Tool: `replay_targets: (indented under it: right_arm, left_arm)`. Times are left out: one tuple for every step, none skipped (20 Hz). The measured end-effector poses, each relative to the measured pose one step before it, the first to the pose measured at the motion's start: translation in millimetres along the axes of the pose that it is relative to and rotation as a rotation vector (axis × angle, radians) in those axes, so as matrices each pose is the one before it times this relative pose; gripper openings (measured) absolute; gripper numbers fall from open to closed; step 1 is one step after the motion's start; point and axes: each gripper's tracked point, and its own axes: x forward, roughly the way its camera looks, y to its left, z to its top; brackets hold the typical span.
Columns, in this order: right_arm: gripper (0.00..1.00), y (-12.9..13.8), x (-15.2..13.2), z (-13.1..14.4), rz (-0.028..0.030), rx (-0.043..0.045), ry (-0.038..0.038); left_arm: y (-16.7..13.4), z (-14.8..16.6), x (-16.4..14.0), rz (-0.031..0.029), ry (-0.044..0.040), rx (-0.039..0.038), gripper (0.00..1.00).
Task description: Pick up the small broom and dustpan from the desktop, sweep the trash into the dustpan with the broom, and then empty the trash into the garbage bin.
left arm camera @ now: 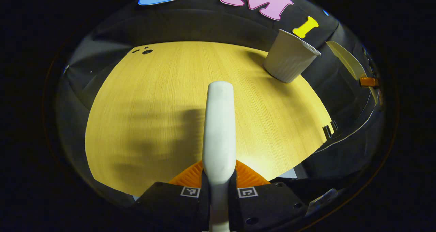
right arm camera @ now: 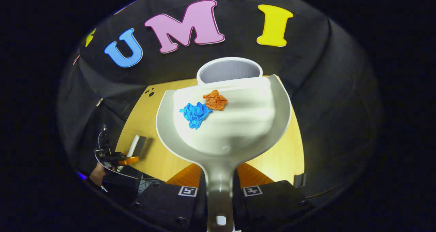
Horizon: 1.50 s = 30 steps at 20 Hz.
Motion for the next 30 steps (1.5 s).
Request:
replay_targets:
  right_arm:
    - [0.29, -9.40, 3.87, 14.90, -0.01423, -0.01216, -0.01199]
    - [0.29, -5.22, 6.01, 14.28, -0.01125, -0.00793, -0.01716]
    - [0.33, -4.90, 6.09, 16.32, -0.00581, -0.00155, -0.01597]
    - [0.33, -4.60, 8.69, 14.54, -0.00333, 0.00495, -0.01267]
    - [0.33, -3.82, 7.94, 13.06, -0.00249, 0.00567, -0.01037]
    - [0.33, -3.98, 11.36, 12.08, -0.00528, -0.00001, -0.00683]
    - [0.33, -3.51, 12.28, 9.20, -0.00695, -0.00173, -0.00237]
    - [0.33, -2.87, 13.04, 6.37, -0.00670, -0.00492, 0.00151]
    - [0.33, -3.03, 13.12, 6.35, -0.01096, -0.00640, 0.00601]
    - [0.33, -3.60, 9.83, 2.41, -0.01906, -0.01926, 0.00609]
    - [0.33, -5.33, 10.88, 5.44, -0.02333, -0.02408, -0.00231]
    - [0.33, -4.00, 10.53, 6.82, -0.02370, -0.02350, -0.00556]
    - [0.33, -1.62, 7.65, 4.92, -0.01841, -0.01783, -0.00801]
    - [0.33, -0.66, 7.13, 4.33, -0.01223, -0.01340, -0.01160]
    - [0.29, -0.76, 6.86, 4.95, -0.01466, -0.01322, -0.01638]
    - [0.33, -3.55, 6.78, 4.18, -0.03188, -0.01541, -0.02320]
    - [0.33, -5.08, 7.86, 2.32, -0.03926, -0.02065, -0.01548]
    - [0.33, -4.29, 6.38, 0.19, -0.03325, -0.02004, -0.00895]
    - [0.33, -2.67, 4.37, -0.03, -0.02477, -0.01738, -0.00574]
    - [0.33, -1.61, 4.24, -0.82, -0.02222, -0.01943, -0.00365]
    - [0.29, -3.13, 3.15, -0.48, -0.02895, -0.02776, -0.00553]
    - [0.33, -3.66, 4.32, 0.04, -0.02893, -0.03236, -0.00957]
    - [0.33, -1.55, 1.96, 1.41, -0.02320, -0.03324, -0.01127]
    - [0.33, 0.50, 1.69, -1.61, -0.01954, -0.03432, -0.00801]
    - [0.33, -1.86, 1.42, -0.50, -0.02534, -0.03766, -0.00826]
    - [0.33, -2.32, 3.22, 0.45, -0.02961, -0.04094, -0.01509]
    - [0.33, -0.56, 2.44, 1.80, -0.02911, -0.04134, -0.01562]
    - [0.33, 0.57, 3.92, 1.98, -0.02034, -0.04118, -0.00937]
    - [0.33, 2.06, 1.80, 1.23, -0.01859, -0.04275, -0.00745]
    - [0.29, 0.32, -0.32, -0.10, -0.01926, -0.04787, -0.01318]
  left_arm:
    - [0.32, 3.28, -1.73, 0.00482, -0.01186, -0.01348, 0.26]
    - [-1.28, 1.28, -1.68, -0.00276, -0.00962, -0.02319, 0.25]
    - [-1.51, 1.39, -0.83, -0.00587, -0.00499, -0.02539, 0.25]
    - [-1.02, 0.92, -0.20, 0.00006, -0.00430, -0.02014, 0.26]
    - [0.26, 1.95, -2.35, 0.00617, -0.00453, -0.01289, 0.26]
    - [0.43, 0.93, -0.83, 0.00768, -0.00258, -0.00828, 0.26]
    - [0.14, 0.19, 1.13, 0.00711, -0.00237, -0.00854, 0.26]
    - [0.84, 1.37, 0.32, 0.00331, -0.00041, -0.00670, 0.27]
    - [1.50, 0.74, -1.87, 0.00889, -0.00231, -0.00504, 0.26]
    - [2.13, 2.11, -2.51, 0.01045, -0.00025, -0.00216, 0.26]
    - [3.41, 4.28, -2.09, 0.01051, -0.00209, 0.00151, 0.26]
    - [5.53, 3.01, -1.61, 0.00816, -0.00557, 0.00482, 0.26]
    - [4.70, 4.16, -1.54, 0.00682, -0.00686, 0.00526, 0.26]
    - [3.07, 3.96, -0.41, 0.00587, -0.00721, 0.00061, 0.26]
    - [2.04, 4.11, -1.73, 0.00452, -0.00727, -0.00449, 0.26]
    - [1.81, 3.93, -0.08, 0.00340, -0.00355, -0.00893, 0.26]
    - [2.56, 1.23, -0.12, 0.00170, -0.00093, -0.00907, 0.26]
    - [2.29, 1.29, -0.27, 0.00262, -0.00151, -0.00703, 0.26]
    - [1.26, 1.50, -0.62, 0.00192, -0.00190, -0.00503, 0.26]
    - [0.54, 1.47, -1.00, 0.00020, -0.00107, -0.00267, 0.26]
    - [0.45, -0.05, -0.95, 0.00081, -0.00008, -0.00104, 0.26]
    - [0.00, -0.06, -0.18, -0.00026, 0.00112, -0.00013, 0.26]
    - [-0.67, -0.29, -0.25, -0.00069, 0.00087, -0.00167, 0.26]
    - [-0.52, 0.05, 0.03, -0.00188, 0.00099, -0.00402, 0.26]
    - [-0.43, -1.23, 0.06, -0.00063, 0.00337, -0.00410, 0.26]
    - [-0.66, -0.73, 0.22, 0.00177, 0.00299, -0.00465, 0.26]
    - [-1.23, -1.68, 0.94, -0.00082, 0.00405, -0.00223, 0.26]
    - [-1.27, -0.61, 0.25, 0.00075, 0.00231, -0.00199, 0.27]
    - [-0.99, -1.60, 0.77, -0.00167, 0.00196, -0.00139, 0.27]
    - [-1.11, -0.67, 0.18, -0.00408, 0.00209, -0.00108, 0.27]
